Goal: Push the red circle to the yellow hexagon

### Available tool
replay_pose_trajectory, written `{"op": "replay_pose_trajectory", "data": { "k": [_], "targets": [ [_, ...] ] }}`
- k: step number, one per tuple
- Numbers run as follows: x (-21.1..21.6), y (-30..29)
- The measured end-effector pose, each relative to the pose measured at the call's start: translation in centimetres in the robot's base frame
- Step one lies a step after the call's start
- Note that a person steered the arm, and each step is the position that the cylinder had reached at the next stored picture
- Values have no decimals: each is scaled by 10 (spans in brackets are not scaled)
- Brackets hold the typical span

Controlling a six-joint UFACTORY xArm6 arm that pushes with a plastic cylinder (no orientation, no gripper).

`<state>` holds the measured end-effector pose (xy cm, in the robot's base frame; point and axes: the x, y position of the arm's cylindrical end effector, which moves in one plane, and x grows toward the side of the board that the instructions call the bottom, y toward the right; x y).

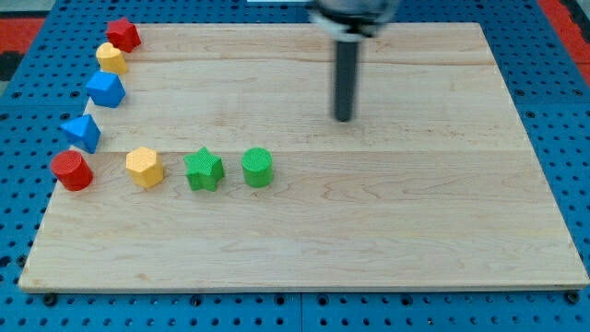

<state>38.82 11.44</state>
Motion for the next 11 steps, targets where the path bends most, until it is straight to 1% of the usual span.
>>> {"op": "replay_pose_trajectory", "data": {
  "k": [1,2,3,5,7,9,10,11],
  "targets": [
    [90,49],
    [192,-9],
    [230,-71],
    [230,-129],
    [230,-157],
    [230,-207],
    [223,-235],
    [222,-248]
  ]
}}
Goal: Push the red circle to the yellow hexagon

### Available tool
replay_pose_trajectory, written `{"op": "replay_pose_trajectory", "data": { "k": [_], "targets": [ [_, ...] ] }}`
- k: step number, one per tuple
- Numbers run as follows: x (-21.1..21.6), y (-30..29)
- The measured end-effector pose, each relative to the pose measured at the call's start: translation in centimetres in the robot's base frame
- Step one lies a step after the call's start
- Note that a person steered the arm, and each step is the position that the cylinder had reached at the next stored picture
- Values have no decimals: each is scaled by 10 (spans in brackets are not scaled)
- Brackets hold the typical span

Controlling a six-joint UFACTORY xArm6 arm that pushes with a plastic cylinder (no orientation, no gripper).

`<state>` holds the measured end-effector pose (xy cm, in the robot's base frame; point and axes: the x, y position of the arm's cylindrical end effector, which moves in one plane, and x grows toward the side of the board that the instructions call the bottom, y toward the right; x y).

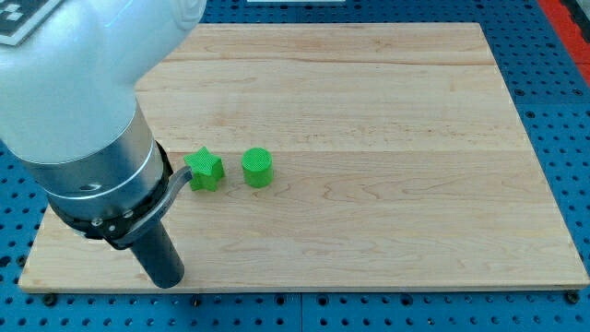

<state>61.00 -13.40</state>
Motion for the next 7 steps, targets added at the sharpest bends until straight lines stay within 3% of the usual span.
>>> {"op": "replay_pose_trajectory", "data": {
  "k": [5,6,7],
  "targets": [
    [-10,-2],
    [-35,-46],
    [-20,-106]
  ]
}}
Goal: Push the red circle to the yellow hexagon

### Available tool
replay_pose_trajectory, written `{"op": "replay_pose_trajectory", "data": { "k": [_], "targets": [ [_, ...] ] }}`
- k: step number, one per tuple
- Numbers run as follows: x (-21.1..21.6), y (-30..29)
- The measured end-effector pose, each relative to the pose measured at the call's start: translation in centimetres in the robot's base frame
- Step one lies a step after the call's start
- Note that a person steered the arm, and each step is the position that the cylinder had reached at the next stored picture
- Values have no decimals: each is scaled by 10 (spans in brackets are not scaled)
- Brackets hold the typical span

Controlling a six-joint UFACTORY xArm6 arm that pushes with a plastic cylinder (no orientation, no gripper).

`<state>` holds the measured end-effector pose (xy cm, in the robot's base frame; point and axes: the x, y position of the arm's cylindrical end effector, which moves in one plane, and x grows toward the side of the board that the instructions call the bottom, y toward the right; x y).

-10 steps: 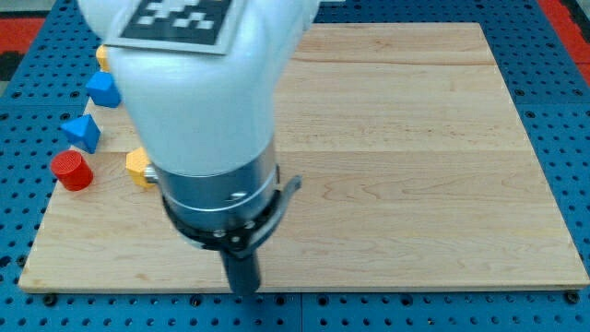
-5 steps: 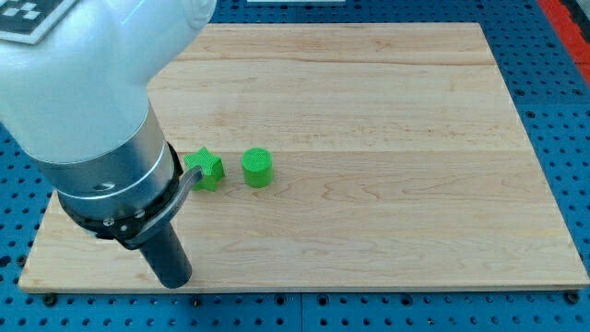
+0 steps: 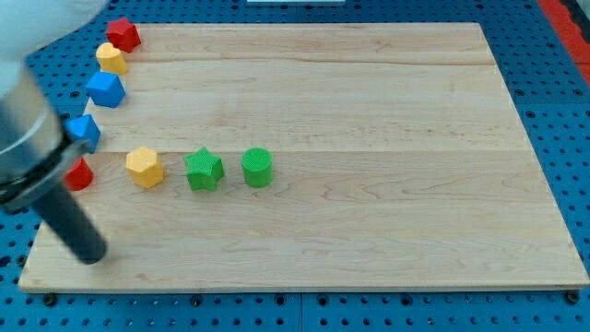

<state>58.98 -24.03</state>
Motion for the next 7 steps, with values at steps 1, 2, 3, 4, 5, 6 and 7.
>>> {"op": "replay_pose_trajectory", "data": {
  "k": [1,2,3,4,5,6,7],
  "targets": [
    [-14,-63],
    [-23,-64],
    [-86,-64],
    [-106,-53],
    [-110,-12],
    [-114,11],
    [-90,10]
  ]
}}
